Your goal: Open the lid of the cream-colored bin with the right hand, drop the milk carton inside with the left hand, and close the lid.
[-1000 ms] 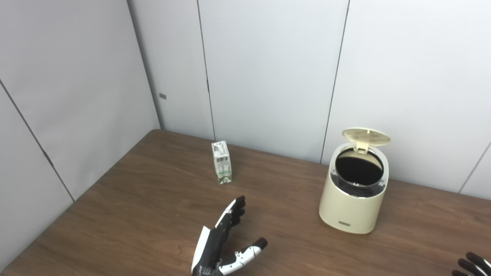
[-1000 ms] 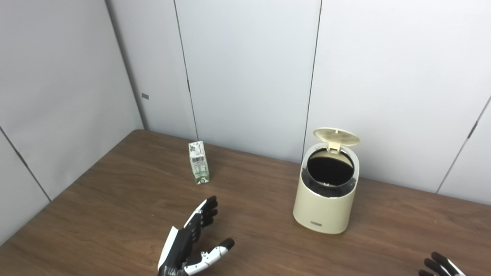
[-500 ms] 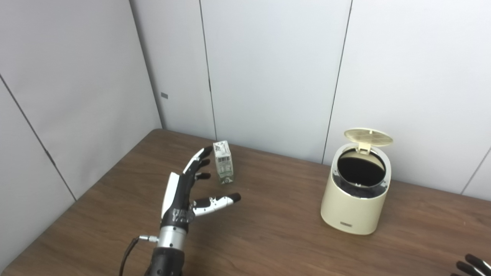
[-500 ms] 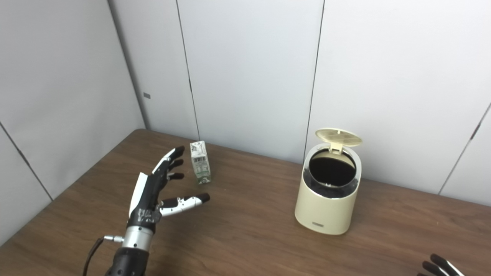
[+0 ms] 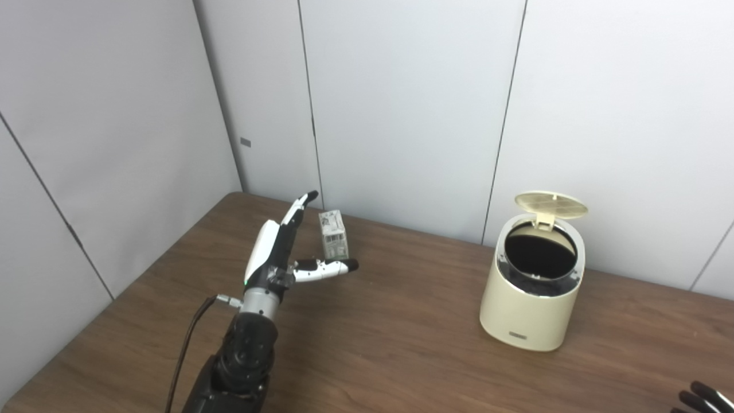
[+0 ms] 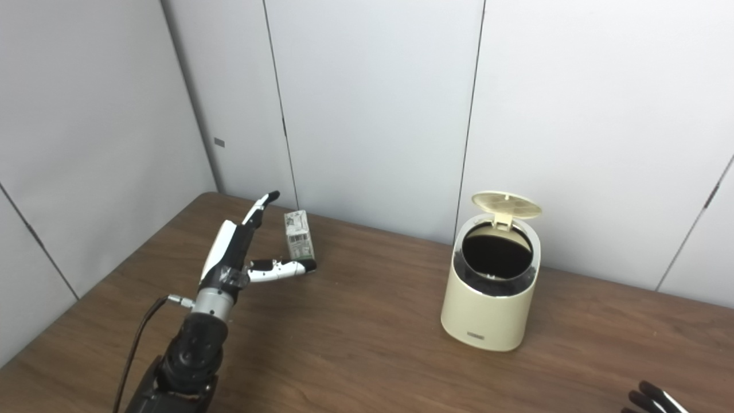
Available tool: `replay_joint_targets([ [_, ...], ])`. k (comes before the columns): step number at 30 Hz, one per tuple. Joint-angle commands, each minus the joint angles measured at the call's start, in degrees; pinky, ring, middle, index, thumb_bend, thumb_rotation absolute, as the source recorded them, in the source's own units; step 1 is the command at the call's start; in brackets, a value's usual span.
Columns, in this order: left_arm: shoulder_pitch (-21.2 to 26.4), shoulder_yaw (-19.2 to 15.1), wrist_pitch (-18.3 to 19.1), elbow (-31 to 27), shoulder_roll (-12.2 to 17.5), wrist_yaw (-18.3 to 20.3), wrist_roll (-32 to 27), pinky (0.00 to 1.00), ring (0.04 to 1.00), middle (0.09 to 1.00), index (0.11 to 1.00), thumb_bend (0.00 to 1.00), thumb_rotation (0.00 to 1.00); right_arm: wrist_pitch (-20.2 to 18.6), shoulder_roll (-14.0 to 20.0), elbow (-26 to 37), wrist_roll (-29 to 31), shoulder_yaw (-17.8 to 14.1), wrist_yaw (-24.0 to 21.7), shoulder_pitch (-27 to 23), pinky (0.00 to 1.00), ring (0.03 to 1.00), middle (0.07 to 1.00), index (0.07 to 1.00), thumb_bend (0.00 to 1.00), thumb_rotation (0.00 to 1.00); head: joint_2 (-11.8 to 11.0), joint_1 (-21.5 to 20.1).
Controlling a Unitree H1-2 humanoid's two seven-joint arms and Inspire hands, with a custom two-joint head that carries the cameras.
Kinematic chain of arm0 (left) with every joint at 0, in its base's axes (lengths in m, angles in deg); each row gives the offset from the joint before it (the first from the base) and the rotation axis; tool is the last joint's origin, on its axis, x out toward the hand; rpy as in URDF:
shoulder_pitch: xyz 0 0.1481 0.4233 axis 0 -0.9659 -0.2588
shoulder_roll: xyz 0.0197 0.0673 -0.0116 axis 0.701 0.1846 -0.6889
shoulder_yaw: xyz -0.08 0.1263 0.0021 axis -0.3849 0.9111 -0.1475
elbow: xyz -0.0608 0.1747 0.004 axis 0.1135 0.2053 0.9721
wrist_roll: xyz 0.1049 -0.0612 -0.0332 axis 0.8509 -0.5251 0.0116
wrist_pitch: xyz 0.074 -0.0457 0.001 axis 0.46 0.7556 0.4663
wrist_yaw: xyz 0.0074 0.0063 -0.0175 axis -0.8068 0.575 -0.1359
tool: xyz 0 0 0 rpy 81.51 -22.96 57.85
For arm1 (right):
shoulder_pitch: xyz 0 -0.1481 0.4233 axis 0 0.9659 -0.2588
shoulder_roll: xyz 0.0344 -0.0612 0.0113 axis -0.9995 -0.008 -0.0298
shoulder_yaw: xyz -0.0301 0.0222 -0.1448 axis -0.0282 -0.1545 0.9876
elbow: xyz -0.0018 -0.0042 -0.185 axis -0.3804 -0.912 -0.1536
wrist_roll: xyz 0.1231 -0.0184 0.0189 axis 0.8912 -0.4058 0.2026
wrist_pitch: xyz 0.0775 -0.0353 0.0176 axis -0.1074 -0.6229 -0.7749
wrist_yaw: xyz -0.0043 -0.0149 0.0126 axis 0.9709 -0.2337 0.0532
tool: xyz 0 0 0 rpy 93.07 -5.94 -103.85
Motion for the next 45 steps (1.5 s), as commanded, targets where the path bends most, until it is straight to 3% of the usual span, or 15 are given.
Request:
replay_joint_targets([
  [1, 3.3, 0.4, -1.0, 1.0, 2.1, -0.1, 0.9, 0.94, 0.998, 1.000, 1.000, 0.97, 0.19, 2.4, 0.7, 1.9, 0.5, -0.1, -0.4, -0.7, 0.59, 0.754, 0.805, 0.812, 0.86, 0.80, 0.1, -0.2],
  [5, 6.1, 1.2, -2.0, 5.9, 3.4, 0.3, 0.5, 0.89, 0.993, 1.000, 1.000, 0.97, 0.16, 3.5, 0.9, 1.6, -2.5, 0.9, 0.1, -0.6, 0.60, 0.764, 0.820, 0.832, 0.86, 0.84, 0.1, -0.6],
  [10, 8.9, 2.2, -3.4, 11.9, 4.6, -0.3, 0.9, 0.95, 1.000, 1.000, 1.000, 0.98, 0.17, 4.0, 0.8, 1.6, -4.2, 1.3, 0.3, -0.4, 0.64, 0.789, 0.841, 0.865, 0.85, 0.88, 0.3, -0.9],
  [16, 11.7, 2.4, -5.3, 18.1, 5.4, -0.4, -0.4, 0.94, 0.997, 1.000, 0.997, 0.96, 0.18, 5.1, 0.9, 1.3, -4.4, 1.7, 0.0, -0.2, 0.67, 0.808, 0.861, 0.890, 0.81, 0.89, 0.3, -1.1],
  [25, 13.3, 2.6, -7.6, 22.4, 6.8, 1.1, -3.5, 0.92, 0.968, 0.983, 0.971, 0.95, 0.13, 5.2, 0.9, 0.7, -4.0, 2.0, -0.4, -0.2, 0.69, 0.827, 0.871, 0.909, 0.83, 0.90, 0.4, -1.3],
  [29, 13.6, 2.3, -9.4, 23.9, 7.1, 0.9, -4.6, 0.81, 0.915, 0.944, 0.959, 0.95, 0.14, 5.4, 0.8, 0.6, -1.9, 2.2, -1.5, -0.2, 0.72, 0.842, 0.881, 0.923, 0.81, 0.90, 0.4, -1.3],
  [31, 13.7, 2.1, -9.5, 23.8, 7.0, 0.6, -4.8, 0.66, 0.812, 0.872, 0.915, 0.90, 0.07, 5.8, 0.8, 0.1, 0.4, 2.1, -2.5, -0.3, 0.77, 0.871, 0.897, 0.939, 0.77, 0.85, 0.3, -1.2],
  [34, 13.7, 2.3, -9.0, 23.5, 7.0, -0.1, -3.9, 0.58, 0.719, 0.785, 0.835, 0.86, 0.01, 5.4, 0.8, -0.1, 1.3, 2.0, -2.9, -0.3, 0.79, 0.876, 0.898, 0.945, 0.77, 0.83, 0.4, -1.1],
  [38, 13.7, 3.0, -8.6, 23.6, 7.2, -0.7, -2.7, 0.53, 0.626, 0.693, 0.732, 0.79, 0.00, 5.2, 0.8, -0.3, 1.7, 2.1, -3.1, -0.2, 0.81, 0.875, 0.895, 0.944, 0.76, 0.82, 0.6, -1.5],
  [41, 13.7, 3.5, -10.3, 24.5, 6.9, -2.9, -1.1, 0.47, 0.556, 0.626, 0.678, 0.76, 0.00, 5.8, 0.9, -1.1, 2.2, 2.0, -3.3, -0.3, 0.81, 0.872, 0.890, 0.952, 0.76, 0.81, 0.5, -1.6],
  [42, 13.9, 3.7, -11.4, 25.2, 6.7, -4.1, -0.5, 0.48, 0.493, 0.552, 0.615, 0.63, 0.00, 5.9, 0.9, -1.3, 1.9, 2.0, -3.3, -0.3, 0.81, 0.871, 0.887, 0.964, 0.77, 0.81, 0.5, -1.6],
  [43, 14.1, 4.0, -12.3, 25.8, 6.4, -5.2, 0.4, 0.48, 0.467, 0.515, 0.572, 0.57, 0.00, 5.9, 0.9, -1.4, 1.7, 2.0, -3.2, -0.3, 0.80, 0.868, 0.883, 0.972, 0.78, 0.82, 0.5, -1.7],
  [45, 14.6, 4.9, -14.1, 27.3, 6.2, -7.4, 2.1, 0.45, 0.467, 0.501, 0.476, 0.50, 0.00, 5.9, 1.0, -1.5, 2.1, 2.0, -3.4, -0.2, 0.78, 0.862, 0.876, 0.974, 0.79, 0.82, 0.6, -1.8],
])
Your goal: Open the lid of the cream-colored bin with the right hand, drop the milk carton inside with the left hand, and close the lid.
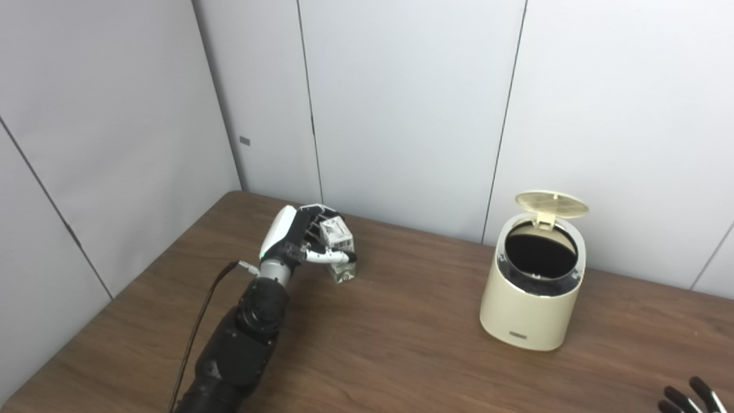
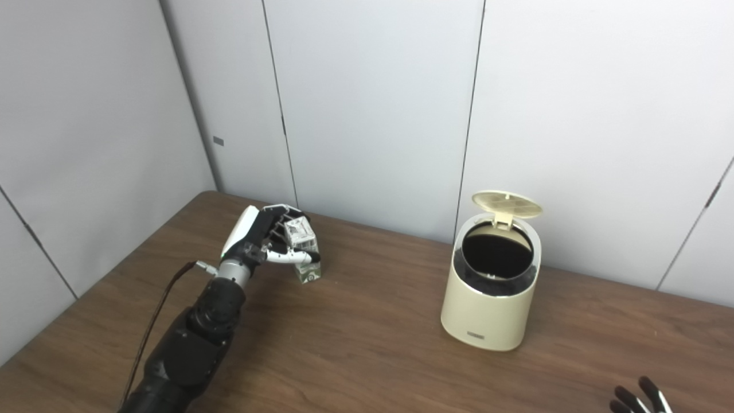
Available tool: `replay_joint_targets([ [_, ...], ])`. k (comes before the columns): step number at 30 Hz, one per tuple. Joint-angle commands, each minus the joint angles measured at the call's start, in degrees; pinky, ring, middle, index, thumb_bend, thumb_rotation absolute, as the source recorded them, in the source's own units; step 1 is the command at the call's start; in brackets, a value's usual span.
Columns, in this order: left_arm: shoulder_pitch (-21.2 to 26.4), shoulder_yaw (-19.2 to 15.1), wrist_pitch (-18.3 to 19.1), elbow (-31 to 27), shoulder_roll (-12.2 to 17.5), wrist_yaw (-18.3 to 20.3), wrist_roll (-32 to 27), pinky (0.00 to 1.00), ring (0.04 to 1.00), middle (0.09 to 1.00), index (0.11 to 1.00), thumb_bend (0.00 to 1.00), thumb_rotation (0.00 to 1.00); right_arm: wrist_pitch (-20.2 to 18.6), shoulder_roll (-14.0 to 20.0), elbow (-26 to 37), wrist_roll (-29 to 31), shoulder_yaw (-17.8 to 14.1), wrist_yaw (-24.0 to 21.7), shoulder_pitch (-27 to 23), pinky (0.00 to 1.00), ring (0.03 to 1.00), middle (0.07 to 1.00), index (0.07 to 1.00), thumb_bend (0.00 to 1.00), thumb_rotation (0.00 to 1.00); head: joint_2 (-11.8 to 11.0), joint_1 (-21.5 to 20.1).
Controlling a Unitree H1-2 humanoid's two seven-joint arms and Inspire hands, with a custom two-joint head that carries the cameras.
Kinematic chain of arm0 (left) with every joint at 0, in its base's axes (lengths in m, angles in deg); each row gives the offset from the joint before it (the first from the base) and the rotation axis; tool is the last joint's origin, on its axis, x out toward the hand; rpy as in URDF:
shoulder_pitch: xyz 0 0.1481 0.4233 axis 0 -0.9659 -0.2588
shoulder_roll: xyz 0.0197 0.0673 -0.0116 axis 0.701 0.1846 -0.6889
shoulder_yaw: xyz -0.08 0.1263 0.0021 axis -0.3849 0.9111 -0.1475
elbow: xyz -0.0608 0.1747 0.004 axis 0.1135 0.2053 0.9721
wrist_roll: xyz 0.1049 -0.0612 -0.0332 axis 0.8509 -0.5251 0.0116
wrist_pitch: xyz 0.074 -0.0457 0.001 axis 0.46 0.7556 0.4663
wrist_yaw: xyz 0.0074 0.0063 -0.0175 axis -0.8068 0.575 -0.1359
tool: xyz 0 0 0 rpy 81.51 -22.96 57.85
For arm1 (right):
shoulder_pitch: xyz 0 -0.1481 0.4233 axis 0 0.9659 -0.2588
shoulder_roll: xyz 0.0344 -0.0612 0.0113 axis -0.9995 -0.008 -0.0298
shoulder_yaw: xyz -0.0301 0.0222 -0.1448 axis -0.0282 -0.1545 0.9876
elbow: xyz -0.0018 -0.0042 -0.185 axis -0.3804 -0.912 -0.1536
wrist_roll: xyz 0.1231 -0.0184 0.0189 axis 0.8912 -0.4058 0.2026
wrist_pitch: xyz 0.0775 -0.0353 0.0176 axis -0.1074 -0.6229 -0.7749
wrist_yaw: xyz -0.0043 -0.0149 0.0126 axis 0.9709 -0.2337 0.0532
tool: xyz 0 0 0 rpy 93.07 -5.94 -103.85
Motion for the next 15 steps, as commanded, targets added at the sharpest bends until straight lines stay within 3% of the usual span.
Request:
replay_joint_targets([
  [1, 3.6, 0.5, -3.6, 0.2, 0.7, -3.5, 2.0, 0.43, 0.468, 0.498, 0.457, 0.49, 0.00, 1.9, 0.9, 0.6, 1.1, -0.3, -0.6, -0.8, 0.78, 0.861, 0.875, 0.968, 0.79, 0.82, 0.1, -0.1],
  [5, 4.4, 0.8, -5.3, 1.4, 0.0, -5.8, 2.3, 0.41, 0.462, 0.489, 0.444, 0.48, 0.00, 2.5, 1.1, 0.3, 1.8, -0.2, -1.2, -0.7, 0.78, 0.858, 0.869, 0.968, 0.79, 0.82, 0.1, -0.2],
  [9, 4.4, 1.0, -6.4, 1.6, -0.2, -7.5, 3.0, 0.39, 0.450, 0.482, 0.436, 0.48, 0.00, 3.0, 0.9, 0.1, 1.6, -0.3, -0.7, -0.7, 0.78, 0.856, 0.861, 0.963, 0.81, 0.93, 0.2, -0.4],
  [15, 2.0, -1.0, -4.0, -5.8, -2.3, -7.9, 1.4, 0.38, 0.462, 0.492, 0.442, 0.48, 0.00, 1.7, 0.3, 0.7, 2.5, -0.5, -0.3, -0.5, 0.79, 0.852, 0.849, 0.945, 0.87, 0.93, 0.6, -2.6],
])
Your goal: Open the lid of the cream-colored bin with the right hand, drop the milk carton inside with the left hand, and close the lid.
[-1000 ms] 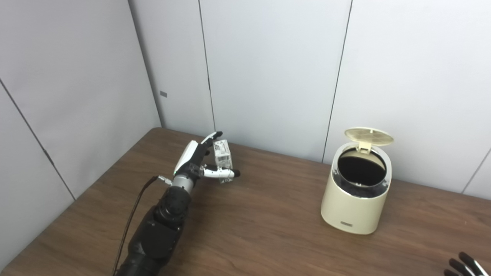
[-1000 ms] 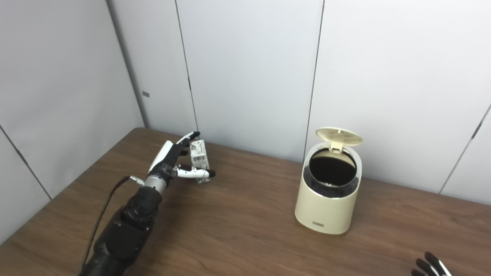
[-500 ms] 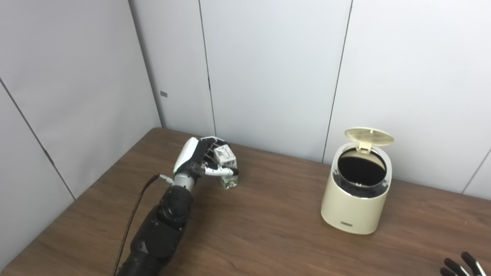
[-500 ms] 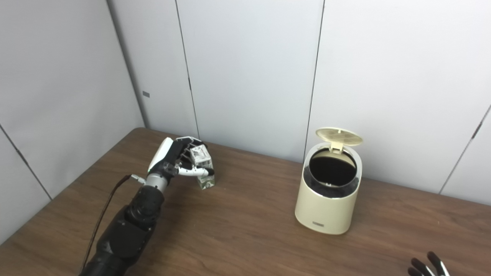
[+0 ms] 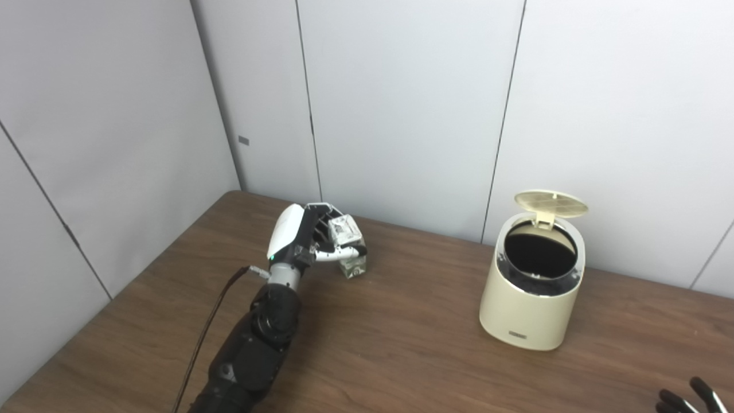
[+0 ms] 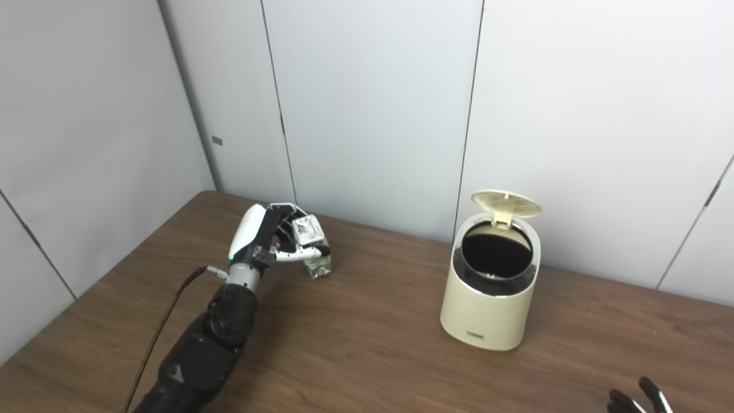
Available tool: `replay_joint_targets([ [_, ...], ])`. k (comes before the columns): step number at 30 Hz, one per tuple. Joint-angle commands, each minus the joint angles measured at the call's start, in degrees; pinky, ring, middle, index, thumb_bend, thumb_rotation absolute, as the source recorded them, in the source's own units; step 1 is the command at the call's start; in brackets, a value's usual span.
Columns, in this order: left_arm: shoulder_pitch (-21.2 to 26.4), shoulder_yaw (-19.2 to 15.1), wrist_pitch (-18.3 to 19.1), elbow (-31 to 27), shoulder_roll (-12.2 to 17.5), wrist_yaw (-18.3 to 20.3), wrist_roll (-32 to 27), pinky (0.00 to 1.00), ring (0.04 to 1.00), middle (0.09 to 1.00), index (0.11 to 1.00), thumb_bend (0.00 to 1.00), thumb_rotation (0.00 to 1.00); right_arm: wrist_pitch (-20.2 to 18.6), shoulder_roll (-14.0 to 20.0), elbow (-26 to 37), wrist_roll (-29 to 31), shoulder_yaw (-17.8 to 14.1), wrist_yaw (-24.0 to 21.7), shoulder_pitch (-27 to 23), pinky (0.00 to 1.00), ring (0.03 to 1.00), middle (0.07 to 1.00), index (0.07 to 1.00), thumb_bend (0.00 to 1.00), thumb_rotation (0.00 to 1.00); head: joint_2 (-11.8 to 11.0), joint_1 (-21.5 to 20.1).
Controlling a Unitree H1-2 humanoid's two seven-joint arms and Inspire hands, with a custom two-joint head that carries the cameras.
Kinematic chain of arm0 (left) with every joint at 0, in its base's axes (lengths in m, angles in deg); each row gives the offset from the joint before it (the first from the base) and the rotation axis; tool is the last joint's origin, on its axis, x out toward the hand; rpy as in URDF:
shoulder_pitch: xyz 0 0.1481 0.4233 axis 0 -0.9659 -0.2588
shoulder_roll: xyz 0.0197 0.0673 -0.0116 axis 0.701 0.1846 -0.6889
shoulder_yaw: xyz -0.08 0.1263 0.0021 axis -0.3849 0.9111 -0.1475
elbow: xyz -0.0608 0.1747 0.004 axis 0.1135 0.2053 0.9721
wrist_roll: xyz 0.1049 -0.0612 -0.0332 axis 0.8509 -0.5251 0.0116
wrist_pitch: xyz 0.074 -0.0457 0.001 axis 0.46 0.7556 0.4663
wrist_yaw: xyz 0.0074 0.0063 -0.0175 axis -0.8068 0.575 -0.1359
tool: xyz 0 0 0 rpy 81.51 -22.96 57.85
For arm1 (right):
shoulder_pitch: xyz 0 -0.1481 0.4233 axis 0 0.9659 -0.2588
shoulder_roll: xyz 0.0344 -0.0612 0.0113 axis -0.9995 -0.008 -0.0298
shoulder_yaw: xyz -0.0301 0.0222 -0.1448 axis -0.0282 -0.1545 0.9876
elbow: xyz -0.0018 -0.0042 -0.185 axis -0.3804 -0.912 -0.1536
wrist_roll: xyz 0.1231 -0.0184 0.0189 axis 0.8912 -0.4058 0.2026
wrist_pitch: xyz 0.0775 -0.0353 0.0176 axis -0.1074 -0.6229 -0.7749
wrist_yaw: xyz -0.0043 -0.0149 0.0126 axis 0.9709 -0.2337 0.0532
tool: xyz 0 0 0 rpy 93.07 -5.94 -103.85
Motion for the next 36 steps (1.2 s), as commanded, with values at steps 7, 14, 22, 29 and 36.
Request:
replay_joint_targets([
  [7, -0.8, -2.2, 0.3, -15.4, -4.0, -0.7, -1.7, 0.36, 0.457, 0.488, 0.462, 0.48, 0.00, -0.2, -0.9, 2.3, -0.5, 0.0, 1.3, -0.8, 0.84, 0.877, 0.874, 0.976, 0.81, 0.93, 0.3, -4.1],
  [14, -1.9, 0.2, 1.0, -24.1, -6.6, 0.9, 1.3, 0.36, 0.461, 0.498, 0.464, 0.48, 0.00, -1.5, -1.8, 4.2, -2.1, 0.1, 2.5, -1.5, 0.86, 0.887, 0.882, 0.991, 0.68, 0.95, 0.8, -8.0],
  [22, -0.7, 2.4, 0.7, -29.0, -10.2, 3.4, 0.7, 0.34, 0.445, 0.503, 0.474, 0.48, 0.00, -3.8, -2.9, 6.4, -3.3, -0.4, 4.3, -3.4, 0.91, 0.920, 0.903, 1.000, 0.62, 0.90, 1.5, -12.9],
  [29, 0.8, 5.7, -1.6, -29.1, -12.5, 4.2, 3.0, 0.34, 0.450, 0.504, 0.475, 0.48, 0.00, -2.5, -2.5, 4.5, -5.4, -1.2, 6.1, -5.1, 0.93, 0.925, 0.913, 1.000, 0.56, 0.93, 1.4, -15.2],
  [36, 2.0, 7.8, -3.2, -27.3, -14.4, 3.3, 5.2, 0.34, 0.440, 0.501, 0.481, 0.48, 0.00, -3.1, -3.2, 4.6, -6.7, -1.3, 7.5, -5.7, 0.89, 0.895, 0.898, 0.989, 0.53, 0.89, 0.9, -16.1],
])
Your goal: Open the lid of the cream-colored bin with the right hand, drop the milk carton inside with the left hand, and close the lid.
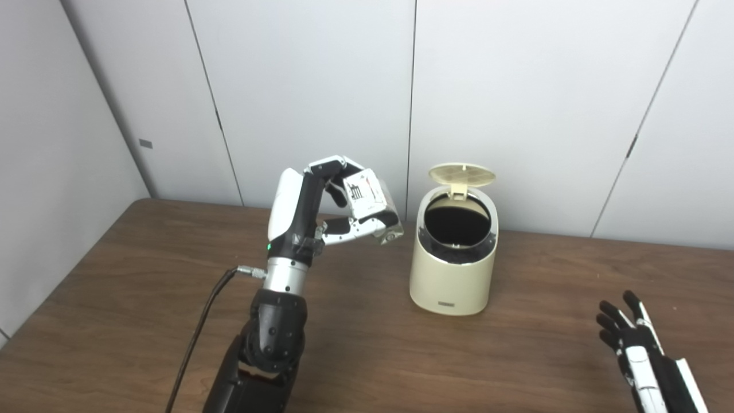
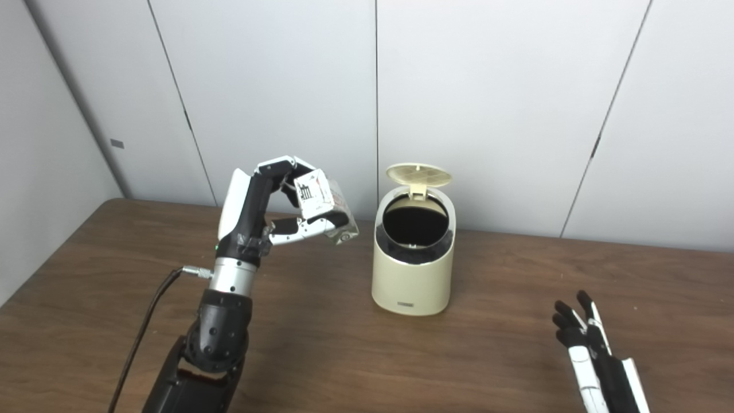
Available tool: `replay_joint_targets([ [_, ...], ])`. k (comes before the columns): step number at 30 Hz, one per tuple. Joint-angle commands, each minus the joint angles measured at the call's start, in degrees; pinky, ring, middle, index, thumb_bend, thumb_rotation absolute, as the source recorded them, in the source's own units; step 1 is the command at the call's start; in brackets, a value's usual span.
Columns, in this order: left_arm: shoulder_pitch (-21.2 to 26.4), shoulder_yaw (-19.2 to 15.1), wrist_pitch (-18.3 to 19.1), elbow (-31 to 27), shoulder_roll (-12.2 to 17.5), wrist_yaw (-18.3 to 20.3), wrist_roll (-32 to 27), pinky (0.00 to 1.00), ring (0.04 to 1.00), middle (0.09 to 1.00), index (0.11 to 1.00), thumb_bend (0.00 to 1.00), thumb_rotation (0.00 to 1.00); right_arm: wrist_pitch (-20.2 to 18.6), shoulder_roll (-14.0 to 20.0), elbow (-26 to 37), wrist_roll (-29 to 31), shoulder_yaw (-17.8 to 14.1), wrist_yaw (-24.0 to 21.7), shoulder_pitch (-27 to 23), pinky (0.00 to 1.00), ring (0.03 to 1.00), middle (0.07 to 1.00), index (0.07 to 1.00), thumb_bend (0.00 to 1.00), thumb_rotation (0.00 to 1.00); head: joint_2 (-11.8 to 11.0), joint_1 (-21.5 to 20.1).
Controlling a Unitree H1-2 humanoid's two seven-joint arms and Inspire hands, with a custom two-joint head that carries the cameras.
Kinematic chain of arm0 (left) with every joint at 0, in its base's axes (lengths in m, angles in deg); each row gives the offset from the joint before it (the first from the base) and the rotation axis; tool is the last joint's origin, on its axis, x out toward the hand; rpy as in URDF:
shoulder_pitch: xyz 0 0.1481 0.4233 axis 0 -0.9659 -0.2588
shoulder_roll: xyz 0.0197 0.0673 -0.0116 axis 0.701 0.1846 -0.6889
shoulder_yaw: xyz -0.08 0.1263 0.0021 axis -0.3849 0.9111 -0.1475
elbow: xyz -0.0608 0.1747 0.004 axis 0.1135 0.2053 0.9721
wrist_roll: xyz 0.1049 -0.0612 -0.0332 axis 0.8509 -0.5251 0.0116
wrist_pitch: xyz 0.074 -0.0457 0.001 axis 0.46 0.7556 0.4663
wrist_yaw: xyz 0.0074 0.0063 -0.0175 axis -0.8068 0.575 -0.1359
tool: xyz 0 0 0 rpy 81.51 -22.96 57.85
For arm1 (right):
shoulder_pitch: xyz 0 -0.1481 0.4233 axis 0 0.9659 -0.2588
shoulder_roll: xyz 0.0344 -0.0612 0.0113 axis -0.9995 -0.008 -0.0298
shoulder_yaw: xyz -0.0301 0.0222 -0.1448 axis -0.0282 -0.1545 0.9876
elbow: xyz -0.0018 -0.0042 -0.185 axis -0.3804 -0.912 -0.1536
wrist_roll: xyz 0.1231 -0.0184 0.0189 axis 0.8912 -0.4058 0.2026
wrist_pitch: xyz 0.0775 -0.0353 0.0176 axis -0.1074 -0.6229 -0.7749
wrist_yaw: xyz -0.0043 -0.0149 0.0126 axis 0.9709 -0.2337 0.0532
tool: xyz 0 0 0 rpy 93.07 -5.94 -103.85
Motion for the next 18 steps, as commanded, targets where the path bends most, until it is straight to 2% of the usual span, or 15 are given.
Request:
replay_joint_targets([
  [1, 3.4, 0.5, -2.7, -0.9, -1.1, -1.5, 0.8, 0.34, 0.439, 0.502, 0.483, 0.48, 0.00, 1.4, -0.4, 2.2, -0.4, 0.0, 0.8, -1.7, 0.88, 0.893, 0.895, 0.983, 0.53, 0.88, 0.0, -0.5],
  [6, 4.2, 0.9, -5.6, 1.4, -2.8, -1.9, 0.0, 0.33, 0.446, 0.507, 0.482, 0.48, 0.00, 1.6, -1.1, 1.9, -2.0, 0.9, 1.3, -1.6, 0.87, 0.906, 0.906, 0.981, 0.54, 0.91, -0.2, -2.6],
  [10, 5.0, 0.9, -6.2, 1.9, -4.1, -1.9, 0.0, 0.33, 0.445, 0.506, 0.480, 0.48, 0.00, 1.3, -1.2, 1.5, -2.7, 1.5, 1.1, -1.7, 0.86, 0.902, 0.904, 0.982, 0.57, 0.92, -0.4, -3.7],
  [14, 6.0, 1.2, -7.2, 2.8, -5.1, -2.2, 0.3, 0.33, 0.443, 0.499, 0.480, 0.48, 0.00, 1.1, -1.5, 1.1, -1.4, 2.0, 0.4, -1.6, 0.87, 0.908, 0.908, 0.989, 0.63, 0.92, -0.7, -4.7],
  [18, 6.6, 1.2, -9.7, 5.2, -5.8, -3.3, 0.6, 0.34, 0.441, 0.497, 0.481, 0.48, 0.00, 0.4, -2.0, 1.8, -0.2, 2.2, 0.1, -1.5, 0.88, 0.923, 0.919, 0.998, 0.63, 0.91, -0.8, -5.1],
])
